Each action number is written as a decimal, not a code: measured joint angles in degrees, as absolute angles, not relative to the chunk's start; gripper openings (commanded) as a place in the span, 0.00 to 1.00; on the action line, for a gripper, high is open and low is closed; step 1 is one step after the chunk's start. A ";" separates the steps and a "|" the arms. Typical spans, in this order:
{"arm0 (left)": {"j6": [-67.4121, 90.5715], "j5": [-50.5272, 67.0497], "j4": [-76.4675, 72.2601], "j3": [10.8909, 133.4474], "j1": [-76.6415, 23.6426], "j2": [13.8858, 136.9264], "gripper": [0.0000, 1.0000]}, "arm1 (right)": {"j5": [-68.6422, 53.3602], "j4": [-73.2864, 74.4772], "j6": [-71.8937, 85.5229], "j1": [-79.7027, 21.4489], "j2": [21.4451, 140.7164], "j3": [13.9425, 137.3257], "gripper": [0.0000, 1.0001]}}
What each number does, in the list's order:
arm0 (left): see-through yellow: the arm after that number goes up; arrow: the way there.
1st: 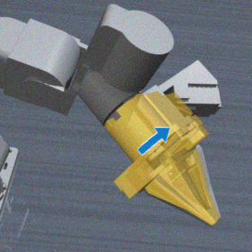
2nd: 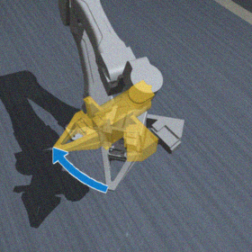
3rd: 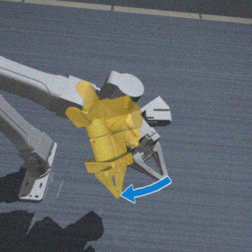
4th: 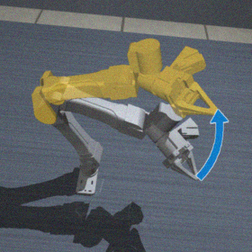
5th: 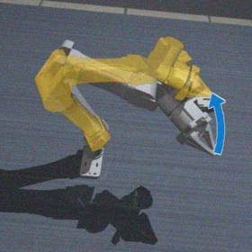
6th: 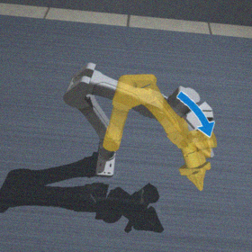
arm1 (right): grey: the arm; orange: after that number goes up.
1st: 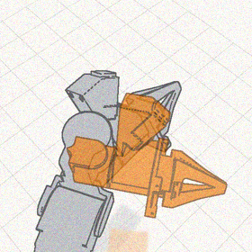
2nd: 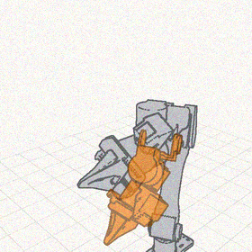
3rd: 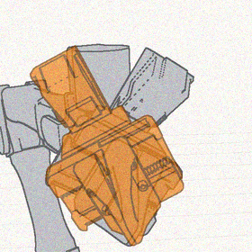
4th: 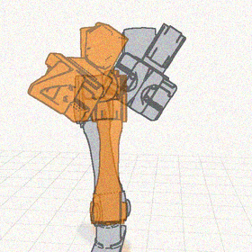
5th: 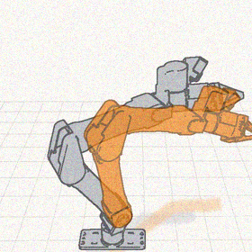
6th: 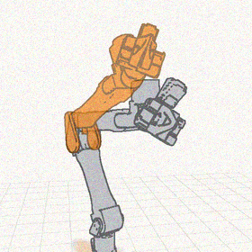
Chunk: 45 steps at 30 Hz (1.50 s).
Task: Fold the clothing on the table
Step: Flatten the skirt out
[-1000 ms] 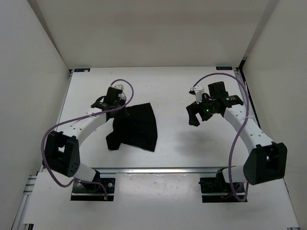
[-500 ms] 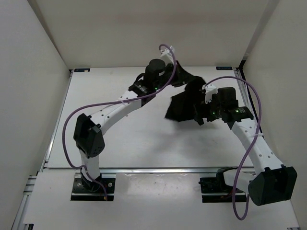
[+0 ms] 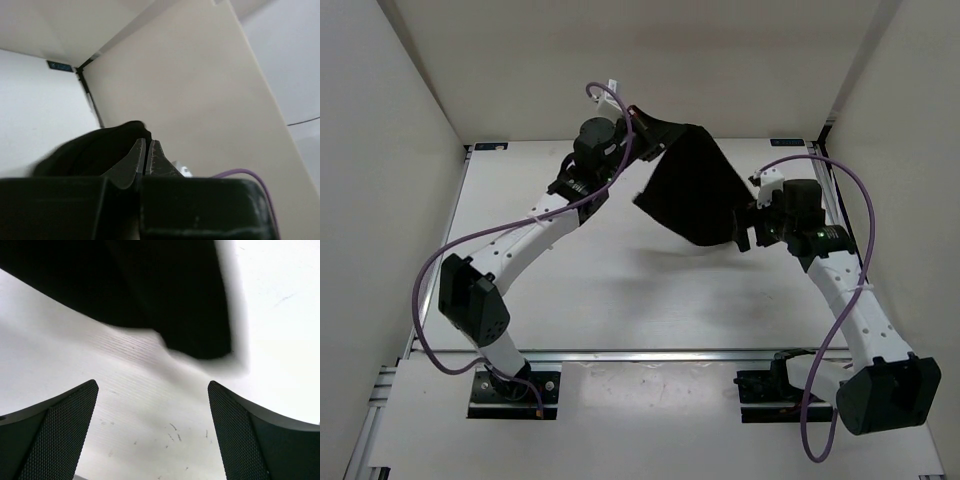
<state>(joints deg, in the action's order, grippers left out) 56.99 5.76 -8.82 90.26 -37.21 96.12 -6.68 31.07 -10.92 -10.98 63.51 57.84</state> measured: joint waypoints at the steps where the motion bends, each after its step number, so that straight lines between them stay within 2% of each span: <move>1: 57.08 5.02 -8.73 90.21 -37.36 95.39 0.00 | -7.55 31.11 -10.96 -10.79 63.61 57.89 0.96; 6: 56.90 4.23 -7.94 91.96 -39.13 94.48 0.00 | -13.28 32.53 -10.96 -9.74 66.48 60.27 1.00; 10: 55.64 5.89 -4.60 94.50 -39.22 94.70 0.00 | -20.16 33.93 -11.40 -11.05 67.94 65.63 0.99; 18: 54.61 9.93 -1.17 80.40 -33.04 88.12 0.00 | -22.98 33.43 -11.33 -11.46 67.79 67.00 0.99; 22: 54.68 9.87 0.27 77.17 -29.87 85.27 0.00 | -25.43 33.80 -11.07 -12.14 67.68 66.96 0.99; 32: 55.07 4.75 -0.05 77.52 -35.38 83.31 0.00 | -33.69 35.90 -14.74 -18.65 70.08 69.14 0.99; 35: 54.37 2.52 0.36 78.81 -36.84 84.23 0.00 | -31.42 33.89 -14.04 -22.83 70.63 68.71 0.99; 37: 53.74 0.91 1.30 79.99 -36.86 84.82 0.00 | -28.47 29.69 -12.32 -26.15 70.06 66.76 0.96; 41: 51.83 -3.90 3.77 83.46 -36.82 85.97 0.00 | -18.48 19.77 -7.29 -33.89 66.72 59.09 0.89; 45: 49.80 -8.99 6.20 89.06 -37.89 87.92 0.00 | -8.86 12.03 -1.30 -38.72 64.73 54.57 0.89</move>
<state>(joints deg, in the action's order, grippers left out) 49.80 -8.99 6.20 89.06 -37.89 87.92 -8.86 12.03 -1.30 -38.72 64.73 54.57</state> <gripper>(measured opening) 0.060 0.892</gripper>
